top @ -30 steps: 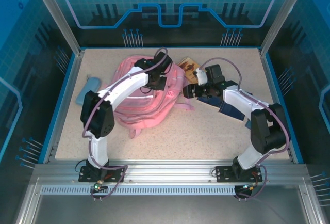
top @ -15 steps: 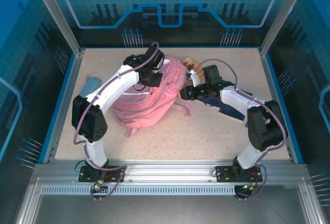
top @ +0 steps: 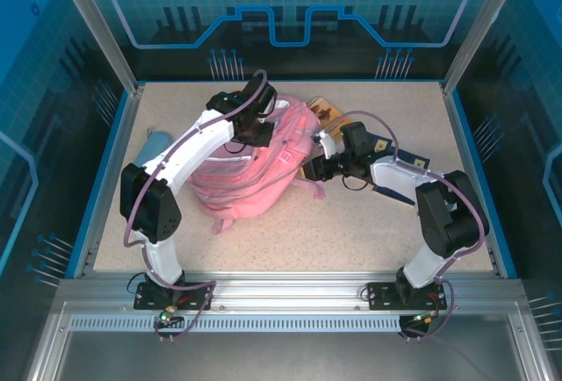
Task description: Pack the student bag
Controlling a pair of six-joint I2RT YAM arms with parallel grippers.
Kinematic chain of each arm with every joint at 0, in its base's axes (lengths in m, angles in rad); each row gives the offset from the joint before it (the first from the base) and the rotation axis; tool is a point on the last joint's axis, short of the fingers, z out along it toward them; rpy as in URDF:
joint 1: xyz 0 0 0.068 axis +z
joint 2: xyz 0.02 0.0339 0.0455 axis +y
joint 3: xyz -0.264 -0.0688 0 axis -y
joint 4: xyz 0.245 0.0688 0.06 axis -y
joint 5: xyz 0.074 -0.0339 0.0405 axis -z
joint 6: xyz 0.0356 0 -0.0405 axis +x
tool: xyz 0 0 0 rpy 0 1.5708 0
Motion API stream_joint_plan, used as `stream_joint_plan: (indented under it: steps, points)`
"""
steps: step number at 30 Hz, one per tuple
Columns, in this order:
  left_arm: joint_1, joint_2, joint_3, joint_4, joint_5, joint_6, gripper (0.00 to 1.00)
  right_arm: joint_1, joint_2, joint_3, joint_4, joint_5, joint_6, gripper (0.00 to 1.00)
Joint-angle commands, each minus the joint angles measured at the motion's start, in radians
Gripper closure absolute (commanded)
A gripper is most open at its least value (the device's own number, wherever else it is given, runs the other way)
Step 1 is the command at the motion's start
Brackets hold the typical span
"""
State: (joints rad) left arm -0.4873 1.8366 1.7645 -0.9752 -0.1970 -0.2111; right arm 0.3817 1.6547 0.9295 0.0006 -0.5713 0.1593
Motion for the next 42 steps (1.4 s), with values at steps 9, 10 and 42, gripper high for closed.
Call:
stream_joint_plan:
  steps: [9, 10, 42]
  points:
    - [0.021, -0.089, 0.081, -0.006, 0.087, -0.002, 1.00, 0.029, 0.000, -0.005, 0.169, 0.111, -0.022, 0.66]
    - [0.024, -0.091, 0.082, -0.010, 0.096, 0.005, 1.00, 0.029, 0.002, -0.008, 0.180, 0.123, -0.027, 0.66]
    - [0.065, -0.111, 0.093, 0.009, 0.143, -0.045, 1.00, 0.167, -0.066, -0.195, 0.415, 0.459, -0.049, 0.68]
